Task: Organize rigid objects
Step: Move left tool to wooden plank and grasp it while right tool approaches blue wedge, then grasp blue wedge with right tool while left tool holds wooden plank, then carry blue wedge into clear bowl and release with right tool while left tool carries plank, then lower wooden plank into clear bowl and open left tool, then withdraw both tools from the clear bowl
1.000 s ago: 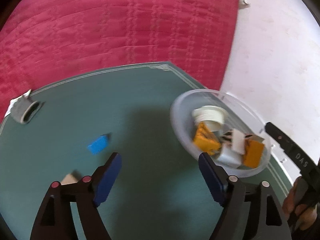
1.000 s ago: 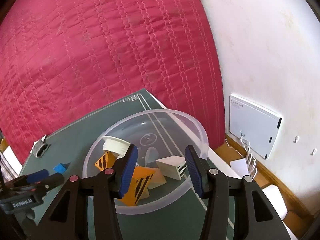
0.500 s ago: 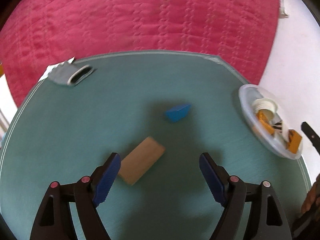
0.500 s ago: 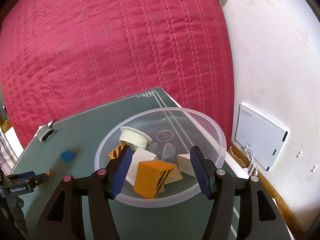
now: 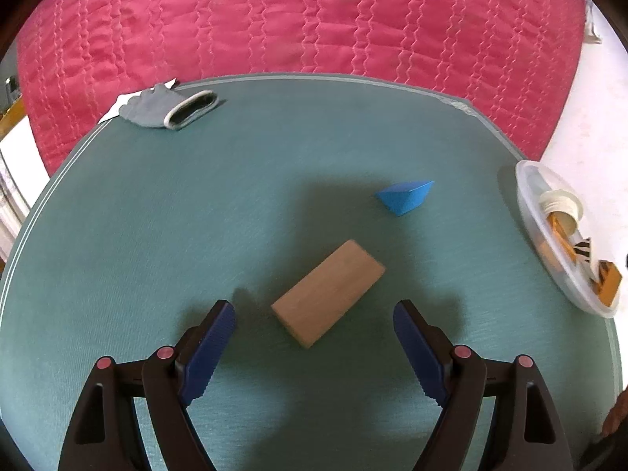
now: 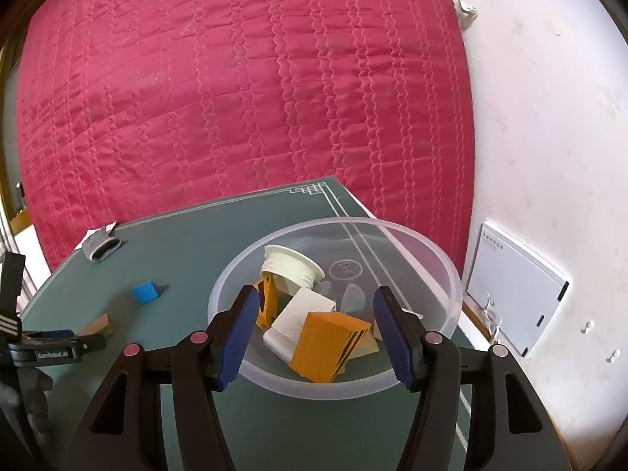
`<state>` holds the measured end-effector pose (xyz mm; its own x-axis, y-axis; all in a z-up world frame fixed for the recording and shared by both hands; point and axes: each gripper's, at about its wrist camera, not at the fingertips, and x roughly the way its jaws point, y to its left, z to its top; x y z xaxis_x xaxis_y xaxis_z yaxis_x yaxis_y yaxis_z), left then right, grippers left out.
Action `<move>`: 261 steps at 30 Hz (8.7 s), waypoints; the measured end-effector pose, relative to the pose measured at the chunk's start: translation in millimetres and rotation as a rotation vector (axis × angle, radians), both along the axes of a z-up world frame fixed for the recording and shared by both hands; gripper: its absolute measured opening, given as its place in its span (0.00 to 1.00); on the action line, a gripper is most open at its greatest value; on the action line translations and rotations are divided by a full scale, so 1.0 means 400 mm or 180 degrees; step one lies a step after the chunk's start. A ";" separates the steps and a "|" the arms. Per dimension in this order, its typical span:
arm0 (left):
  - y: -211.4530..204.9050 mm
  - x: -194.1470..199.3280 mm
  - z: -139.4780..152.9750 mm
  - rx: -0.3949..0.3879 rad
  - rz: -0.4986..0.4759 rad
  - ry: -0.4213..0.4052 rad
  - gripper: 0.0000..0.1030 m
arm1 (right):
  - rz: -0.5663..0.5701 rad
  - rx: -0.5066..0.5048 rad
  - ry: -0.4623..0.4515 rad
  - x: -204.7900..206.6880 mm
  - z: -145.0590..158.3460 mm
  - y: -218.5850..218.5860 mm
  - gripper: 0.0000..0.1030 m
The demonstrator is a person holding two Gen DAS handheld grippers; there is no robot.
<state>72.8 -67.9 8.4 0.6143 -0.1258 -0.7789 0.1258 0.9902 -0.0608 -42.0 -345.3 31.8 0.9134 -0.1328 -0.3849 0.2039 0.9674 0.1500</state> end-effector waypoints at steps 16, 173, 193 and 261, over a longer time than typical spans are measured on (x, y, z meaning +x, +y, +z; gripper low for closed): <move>0.060 0.029 -0.002 0.0334 0.0206 -0.0128 0.86 | 0.0178 -0.0265 -0.0016 -0.013 0.006 0.063 0.60; -0.320 -0.027 0.117 -0.0032 -0.0953 -0.0374 0.66 | -0.0341 0.0218 0.0065 -0.045 -0.001 -0.122 0.62; -0.529 0.007 0.124 -0.0243 -0.1616 -0.0457 0.77 | -0.0363 0.0459 -0.0030 -0.066 -0.011 -0.155 0.70; -0.435 -0.092 0.090 0.0884 -0.0990 -0.0953 0.99 | -0.0140 0.0137 0.0522 -0.027 -0.049 -0.094 1.00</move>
